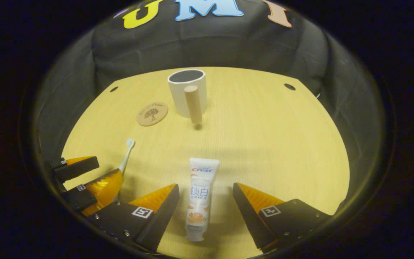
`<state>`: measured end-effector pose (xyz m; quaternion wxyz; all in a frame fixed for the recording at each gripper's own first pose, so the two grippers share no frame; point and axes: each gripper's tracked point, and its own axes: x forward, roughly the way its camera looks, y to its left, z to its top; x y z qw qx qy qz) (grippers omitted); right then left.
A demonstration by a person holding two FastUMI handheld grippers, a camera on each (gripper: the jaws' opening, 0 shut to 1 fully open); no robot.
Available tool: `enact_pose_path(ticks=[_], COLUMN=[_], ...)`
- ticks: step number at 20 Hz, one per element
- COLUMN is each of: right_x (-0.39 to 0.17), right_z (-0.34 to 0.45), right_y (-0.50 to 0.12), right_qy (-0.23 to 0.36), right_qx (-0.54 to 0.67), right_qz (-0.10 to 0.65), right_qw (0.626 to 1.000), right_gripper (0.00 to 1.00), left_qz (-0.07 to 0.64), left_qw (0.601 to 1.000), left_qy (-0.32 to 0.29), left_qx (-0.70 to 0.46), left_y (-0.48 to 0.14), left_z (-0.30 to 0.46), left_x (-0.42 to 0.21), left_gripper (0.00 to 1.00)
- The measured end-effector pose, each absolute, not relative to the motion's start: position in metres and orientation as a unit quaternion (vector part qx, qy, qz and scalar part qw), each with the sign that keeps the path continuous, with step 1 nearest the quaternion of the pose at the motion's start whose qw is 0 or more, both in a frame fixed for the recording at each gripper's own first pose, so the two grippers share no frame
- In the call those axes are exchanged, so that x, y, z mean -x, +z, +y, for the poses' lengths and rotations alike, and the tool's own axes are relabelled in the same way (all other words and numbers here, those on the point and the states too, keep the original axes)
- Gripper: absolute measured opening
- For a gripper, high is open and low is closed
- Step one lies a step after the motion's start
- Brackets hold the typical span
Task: Put the toothbrush and toothpaste on the desktop into the cup, then pick up the cup and place it on the coaster on the desktop.
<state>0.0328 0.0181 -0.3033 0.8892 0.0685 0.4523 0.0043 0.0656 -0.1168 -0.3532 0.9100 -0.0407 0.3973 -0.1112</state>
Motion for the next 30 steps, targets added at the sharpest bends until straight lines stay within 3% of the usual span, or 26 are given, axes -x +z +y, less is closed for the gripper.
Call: enact_pose_path(ticks=[9, 12, 14, 15, 17, 18, 19, 20, 21, 22, 23, 24, 25, 26, 27, 28, 29, 30], right_x=[-0.024, -0.022, -0.025, -0.024, -0.025, -0.025, -0.025, -0.026, -0.027, -0.028, -0.026, -0.024, -0.027, -0.027, -0.027, -0.027, -0.028, -0.029], right_z=[0.018, 0.018, 0.019, 0.020, 0.023, 0.025, 0.026, 0.027, 0.028, 0.028, 0.027, 0.027, 0.027, 0.027, 0.028, 0.027, 0.028, 0.026], right_y=[-0.329, -0.332, -0.332, -0.331, -0.330, -0.329, -0.330, -0.330, -0.330, -0.334, -0.329, -0.321, -0.326, -0.327, -0.327, -0.327, -0.323, -0.322], right_qy=[-0.005, -0.010, -0.012, -0.014, -0.014, -0.013, -0.014, -0.015, -0.017, -0.021, -0.017, -0.024, -0.020, -0.018, -0.017, -0.013, -0.017, -0.011], right_qx=[-0.057, -0.068, -0.067, -0.066, -0.065, -0.065, -0.066, -0.067, -0.069, -0.072, -0.076, -0.082, -0.082, -0.079, -0.080, -0.077, -0.084, -0.087], right_qz=[0.502, 0.546, 0.568, 0.578, 0.592, 0.599, 0.605, 0.612, 0.616, 0.623, 0.627, 0.630, 0.631, 0.632, 0.630, 0.626, 0.619, 0.616], right_qw=[0.863, 0.835, 0.820, 0.813, 0.803, 0.798, 0.793, 0.788, 0.785, 0.779, 0.775, 0.772, 0.771, 0.771, 0.772, 0.776, 0.781, 0.783], right_gripper=[0.95, 0.96, 0.96, 0.92, 0.88, 0.83, 0.83, 0.66, 0.59, 0.42, 0.42, 0.34, 0.27, 0.27, 0.27, 0.19, 0.19, 0.10], left_qz=[0.432, 0.445, 0.457, 0.460, 0.468, 0.468, 0.472, 0.473, 0.480, 0.481, 0.483, 0.489, 0.495, 0.500, 0.503, 0.508, 0.503, 0.501], left_qw=[0.896, 0.889, 0.884, 0.882, 0.877, 0.877, 0.876, 0.875, 0.872, 0.871, 0.871, 0.868, 0.865, 0.862, 0.860, 0.857, 0.859, 0.861], left_qy=[-0.097, -0.100, -0.100, -0.102, -0.103, -0.105, -0.097, -0.094, -0.092, -0.092, -0.085, -0.082, -0.080, -0.079, -0.081, -0.082, -0.085, -0.087], left_qx=[0.036, 0.029, 0.029, 0.028, 0.025, 0.025, 0.022, 0.024, 0.026, 0.027, 0.030, 0.030, 0.025, 0.023, 0.022, 0.024, 0.027, 0.031], left_y=[-0.387, -0.388, -0.387, -0.386, -0.386, -0.388, -0.387, -0.385, -0.385, -0.384, -0.384, -0.382, -0.383, -0.382, -0.382, -0.383, -0.383, -0.382], left_z=[-0.116, -0.117, -0.120, -0.119, -0.120, -0.122, -0.118, -0.117, -0.116, -0.116, -0.114, -0.113, -0.113, -0.114, -0.114, -0.114, -0.114, -0.115], left_x=[-0.059, -0.061, -0.064, -0.064, -0.065, -0.066, -0.069, -0.071, -0.069, -0.072, -0.071, -0.072, -0.072, -0.073, -0.073, -0.073, -0.075, -0.075], left_gripper=[0.99, 0.99, 0.96, 0.83, 0.81, 0.82, 0.64, 0.46, 0.42, 0.43, 0.29, 0.16, 0.16, 0.16, 0.09, 0.09, 0.08, 0.08])
